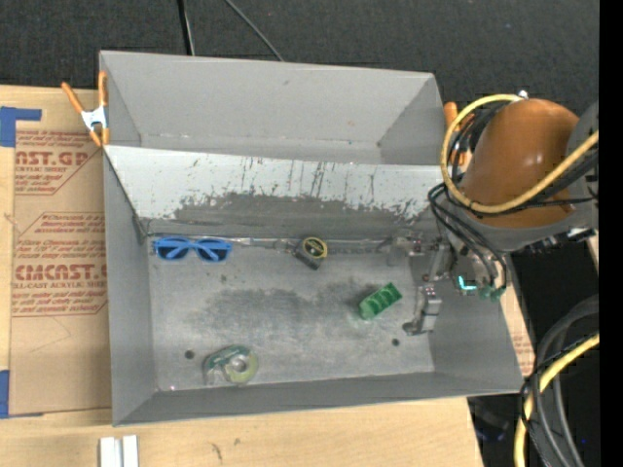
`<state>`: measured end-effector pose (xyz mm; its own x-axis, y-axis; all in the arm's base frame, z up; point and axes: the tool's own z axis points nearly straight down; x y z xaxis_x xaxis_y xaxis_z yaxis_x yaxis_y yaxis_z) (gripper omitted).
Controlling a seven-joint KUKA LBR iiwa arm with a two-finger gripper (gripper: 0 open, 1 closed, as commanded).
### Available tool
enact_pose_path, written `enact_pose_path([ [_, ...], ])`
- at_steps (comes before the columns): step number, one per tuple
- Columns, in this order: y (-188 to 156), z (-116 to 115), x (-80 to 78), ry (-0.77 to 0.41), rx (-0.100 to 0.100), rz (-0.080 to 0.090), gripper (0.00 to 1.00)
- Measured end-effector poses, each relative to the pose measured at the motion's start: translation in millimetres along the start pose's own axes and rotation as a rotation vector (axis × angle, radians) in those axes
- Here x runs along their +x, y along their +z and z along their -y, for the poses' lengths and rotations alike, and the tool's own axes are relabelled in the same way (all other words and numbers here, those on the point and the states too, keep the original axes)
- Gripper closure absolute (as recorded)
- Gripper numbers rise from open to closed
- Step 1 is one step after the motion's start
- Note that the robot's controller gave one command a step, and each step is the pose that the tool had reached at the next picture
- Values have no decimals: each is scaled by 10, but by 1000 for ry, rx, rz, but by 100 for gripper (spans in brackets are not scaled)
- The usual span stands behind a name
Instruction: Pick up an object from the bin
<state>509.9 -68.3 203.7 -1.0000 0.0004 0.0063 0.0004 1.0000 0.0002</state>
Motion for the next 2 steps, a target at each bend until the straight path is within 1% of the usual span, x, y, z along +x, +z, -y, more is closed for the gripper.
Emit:
enact_pose_path([
  [1,1060,31,-442,-143,0,3,0],
  [2,1345,114,-306,-317,0,5,0],
])
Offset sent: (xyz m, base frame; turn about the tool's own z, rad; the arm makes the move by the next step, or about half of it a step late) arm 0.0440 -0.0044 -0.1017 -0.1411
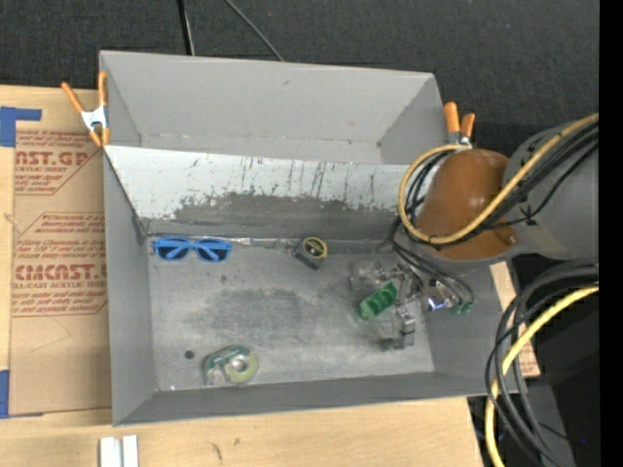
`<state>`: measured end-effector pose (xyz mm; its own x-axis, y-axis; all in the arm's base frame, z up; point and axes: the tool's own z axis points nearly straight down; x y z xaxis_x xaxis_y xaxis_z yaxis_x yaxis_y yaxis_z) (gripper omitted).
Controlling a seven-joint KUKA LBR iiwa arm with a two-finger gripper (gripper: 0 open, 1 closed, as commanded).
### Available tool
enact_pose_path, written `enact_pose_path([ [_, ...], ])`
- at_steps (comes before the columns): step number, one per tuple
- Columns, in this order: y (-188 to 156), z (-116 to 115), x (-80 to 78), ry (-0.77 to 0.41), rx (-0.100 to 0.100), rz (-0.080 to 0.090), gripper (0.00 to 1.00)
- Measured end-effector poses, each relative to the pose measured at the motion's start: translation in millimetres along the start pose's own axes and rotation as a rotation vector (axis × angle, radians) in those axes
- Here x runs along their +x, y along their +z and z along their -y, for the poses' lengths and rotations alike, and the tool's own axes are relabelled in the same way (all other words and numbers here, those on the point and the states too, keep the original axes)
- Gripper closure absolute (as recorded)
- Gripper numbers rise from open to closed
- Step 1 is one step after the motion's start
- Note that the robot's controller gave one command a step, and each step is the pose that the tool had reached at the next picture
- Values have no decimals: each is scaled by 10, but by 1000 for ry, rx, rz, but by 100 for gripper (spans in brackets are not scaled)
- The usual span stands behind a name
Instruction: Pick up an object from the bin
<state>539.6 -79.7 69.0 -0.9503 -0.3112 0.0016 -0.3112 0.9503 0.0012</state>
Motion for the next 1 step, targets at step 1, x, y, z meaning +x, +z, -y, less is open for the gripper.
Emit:
enact_pose_path([
  [1,-8,-1,-6,0,1,2,100],
])
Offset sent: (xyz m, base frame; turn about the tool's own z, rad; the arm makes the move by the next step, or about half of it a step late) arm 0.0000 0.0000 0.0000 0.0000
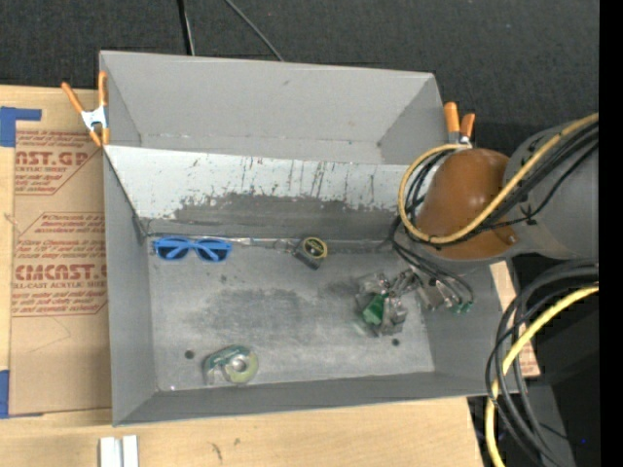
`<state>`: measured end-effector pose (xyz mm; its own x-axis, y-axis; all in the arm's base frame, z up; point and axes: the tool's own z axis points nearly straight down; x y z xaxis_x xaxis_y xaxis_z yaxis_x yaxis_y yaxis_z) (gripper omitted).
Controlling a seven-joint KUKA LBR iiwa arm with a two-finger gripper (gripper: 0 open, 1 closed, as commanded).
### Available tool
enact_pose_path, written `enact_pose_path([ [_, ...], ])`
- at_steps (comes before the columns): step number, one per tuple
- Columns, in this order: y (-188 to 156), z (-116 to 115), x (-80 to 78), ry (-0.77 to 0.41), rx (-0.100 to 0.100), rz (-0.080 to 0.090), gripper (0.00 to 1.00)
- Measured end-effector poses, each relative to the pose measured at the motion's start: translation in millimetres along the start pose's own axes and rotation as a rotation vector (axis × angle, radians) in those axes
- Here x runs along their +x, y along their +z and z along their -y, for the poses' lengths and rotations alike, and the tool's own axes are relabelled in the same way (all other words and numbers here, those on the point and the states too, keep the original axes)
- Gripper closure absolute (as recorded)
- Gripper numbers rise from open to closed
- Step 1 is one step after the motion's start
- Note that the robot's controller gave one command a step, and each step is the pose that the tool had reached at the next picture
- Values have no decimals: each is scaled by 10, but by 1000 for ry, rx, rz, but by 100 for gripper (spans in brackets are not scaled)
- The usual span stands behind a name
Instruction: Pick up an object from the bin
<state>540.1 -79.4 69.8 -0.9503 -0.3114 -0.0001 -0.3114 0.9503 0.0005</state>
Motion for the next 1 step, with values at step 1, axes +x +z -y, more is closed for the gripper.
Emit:
enact_pose_path([
  [1,-1261,-33,4,17,5,9,100],
])
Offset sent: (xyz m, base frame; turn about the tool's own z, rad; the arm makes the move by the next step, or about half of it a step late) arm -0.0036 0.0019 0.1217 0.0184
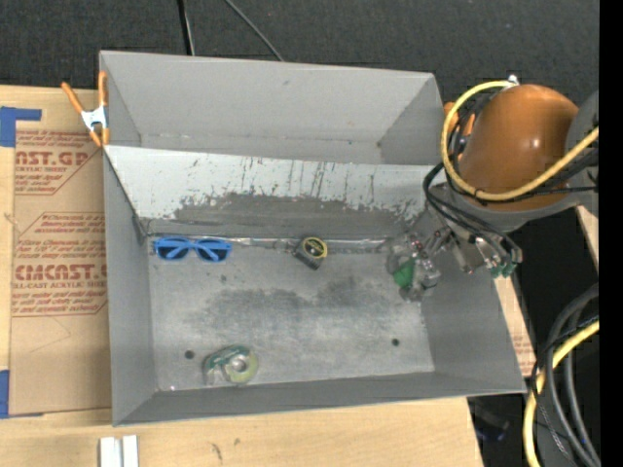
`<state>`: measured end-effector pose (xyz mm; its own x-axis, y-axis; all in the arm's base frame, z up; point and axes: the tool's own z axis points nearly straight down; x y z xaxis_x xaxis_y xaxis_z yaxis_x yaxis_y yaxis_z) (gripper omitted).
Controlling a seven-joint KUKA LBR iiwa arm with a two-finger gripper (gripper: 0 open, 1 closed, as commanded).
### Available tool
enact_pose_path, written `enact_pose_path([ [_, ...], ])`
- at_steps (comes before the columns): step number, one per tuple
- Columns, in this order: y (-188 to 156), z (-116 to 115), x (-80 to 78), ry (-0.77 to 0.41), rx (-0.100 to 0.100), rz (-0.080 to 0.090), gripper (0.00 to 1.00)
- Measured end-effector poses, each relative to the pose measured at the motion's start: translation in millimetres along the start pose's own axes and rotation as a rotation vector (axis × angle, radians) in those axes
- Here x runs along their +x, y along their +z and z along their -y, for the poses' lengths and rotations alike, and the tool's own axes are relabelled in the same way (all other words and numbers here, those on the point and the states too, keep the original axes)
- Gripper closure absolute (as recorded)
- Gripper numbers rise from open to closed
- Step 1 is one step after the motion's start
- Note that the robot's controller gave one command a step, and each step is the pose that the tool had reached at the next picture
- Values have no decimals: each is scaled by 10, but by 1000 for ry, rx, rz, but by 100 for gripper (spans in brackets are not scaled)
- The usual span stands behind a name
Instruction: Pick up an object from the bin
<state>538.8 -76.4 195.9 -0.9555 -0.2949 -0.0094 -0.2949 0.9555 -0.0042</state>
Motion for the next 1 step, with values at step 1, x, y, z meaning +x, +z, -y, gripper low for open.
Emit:
enact_pose_path([
  [1,-372,-5,-129,94,-3,-3,100],
])
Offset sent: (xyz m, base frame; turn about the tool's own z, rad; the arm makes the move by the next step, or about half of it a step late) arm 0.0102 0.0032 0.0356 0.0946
